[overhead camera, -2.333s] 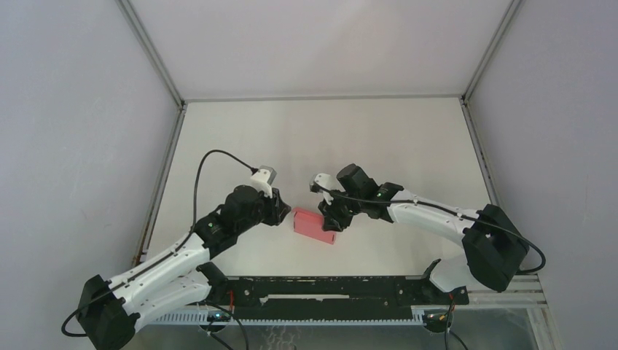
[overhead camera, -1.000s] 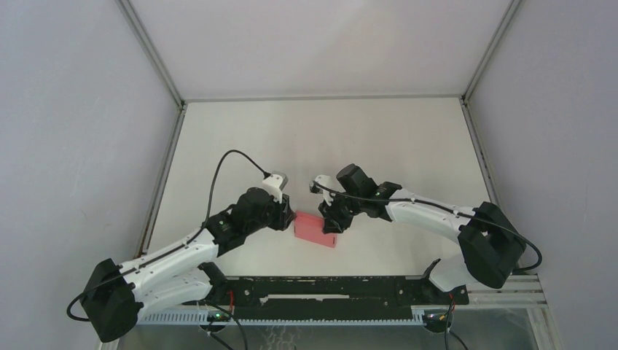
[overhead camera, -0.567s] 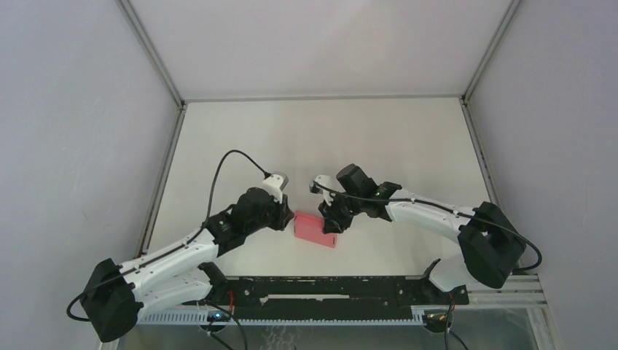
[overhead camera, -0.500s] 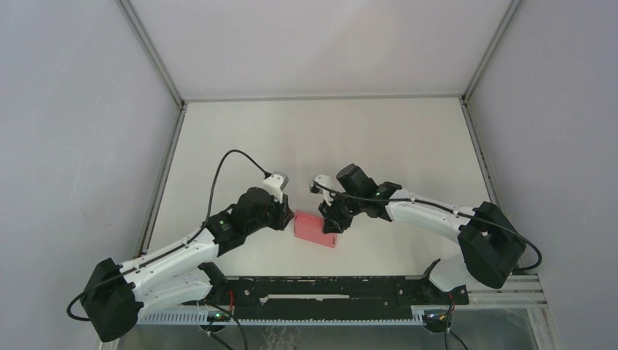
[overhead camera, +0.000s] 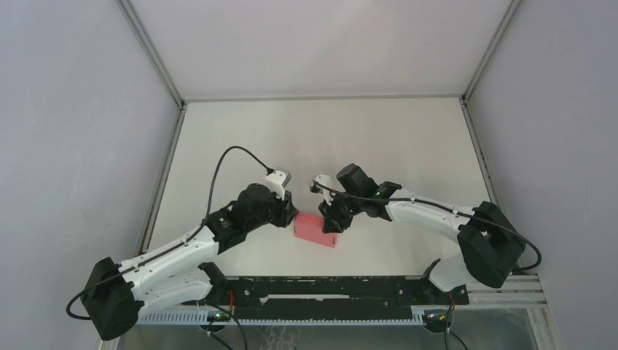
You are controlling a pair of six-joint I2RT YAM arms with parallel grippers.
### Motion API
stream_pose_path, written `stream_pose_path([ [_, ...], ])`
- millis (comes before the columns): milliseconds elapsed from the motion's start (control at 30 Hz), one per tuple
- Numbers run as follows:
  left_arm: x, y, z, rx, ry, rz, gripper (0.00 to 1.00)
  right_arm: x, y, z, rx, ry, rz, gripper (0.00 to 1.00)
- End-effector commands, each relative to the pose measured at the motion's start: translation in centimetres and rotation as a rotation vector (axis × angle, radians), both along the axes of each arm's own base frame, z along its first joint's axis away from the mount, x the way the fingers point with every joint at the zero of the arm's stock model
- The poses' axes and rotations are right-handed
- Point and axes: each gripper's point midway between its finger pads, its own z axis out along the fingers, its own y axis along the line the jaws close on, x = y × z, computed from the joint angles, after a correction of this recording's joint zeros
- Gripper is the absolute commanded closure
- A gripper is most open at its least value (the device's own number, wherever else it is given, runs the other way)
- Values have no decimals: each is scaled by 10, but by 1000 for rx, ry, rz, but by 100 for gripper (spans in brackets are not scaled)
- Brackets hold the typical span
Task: Fold the paper box
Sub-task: Close the paper box at the center of the board.
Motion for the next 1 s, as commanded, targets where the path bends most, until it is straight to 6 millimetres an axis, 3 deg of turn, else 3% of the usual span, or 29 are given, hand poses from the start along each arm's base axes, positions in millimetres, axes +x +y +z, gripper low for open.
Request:
stream_pose_path([
  [0,4,-19,25,-39,-48,-63,66,8,9,11,49,-30,11,86],
  [967,11,-14,13,13,-52,-28,76,7,9,9,44,-26,14,86],
])
